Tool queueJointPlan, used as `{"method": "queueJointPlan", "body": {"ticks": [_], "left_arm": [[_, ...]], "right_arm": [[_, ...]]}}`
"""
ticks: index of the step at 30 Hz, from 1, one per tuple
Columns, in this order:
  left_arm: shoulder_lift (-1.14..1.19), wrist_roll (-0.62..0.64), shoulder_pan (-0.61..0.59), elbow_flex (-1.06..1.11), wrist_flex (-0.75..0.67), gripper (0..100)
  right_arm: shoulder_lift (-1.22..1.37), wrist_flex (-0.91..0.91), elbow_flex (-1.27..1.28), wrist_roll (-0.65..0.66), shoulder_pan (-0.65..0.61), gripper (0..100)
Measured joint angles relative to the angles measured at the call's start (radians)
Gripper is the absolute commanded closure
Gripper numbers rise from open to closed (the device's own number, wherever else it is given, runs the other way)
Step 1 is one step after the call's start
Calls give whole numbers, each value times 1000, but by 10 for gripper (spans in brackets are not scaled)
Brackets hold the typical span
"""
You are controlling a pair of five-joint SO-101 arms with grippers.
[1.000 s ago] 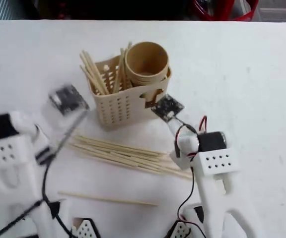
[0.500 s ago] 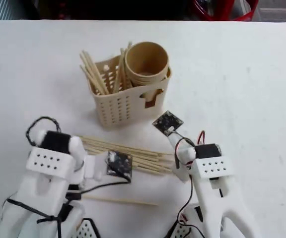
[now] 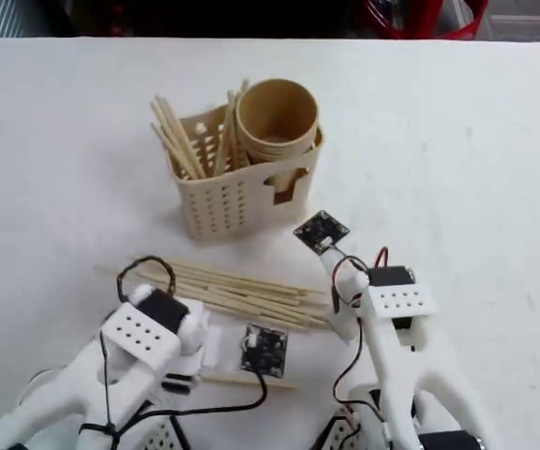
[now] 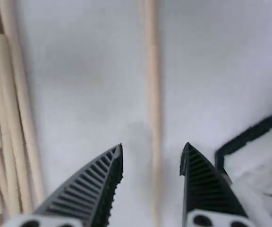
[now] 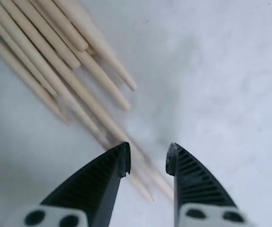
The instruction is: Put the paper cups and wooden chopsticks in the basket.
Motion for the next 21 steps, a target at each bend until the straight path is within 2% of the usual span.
{"method": "queueJointPlan", "body": {"ticks": [7, 14, 21], "left_arm": [[-6, 180, 6, 84, -176, 794], [-8, 206, 11, 89, -178, 929], [-9, 207, -26, 87, -253, 979]], "right_arm": [[17, -18, 0, 0, 0, 861], [17, -18, 0, 0, 0, 861], [20, -18, 0, 0, 0, 861]]}}
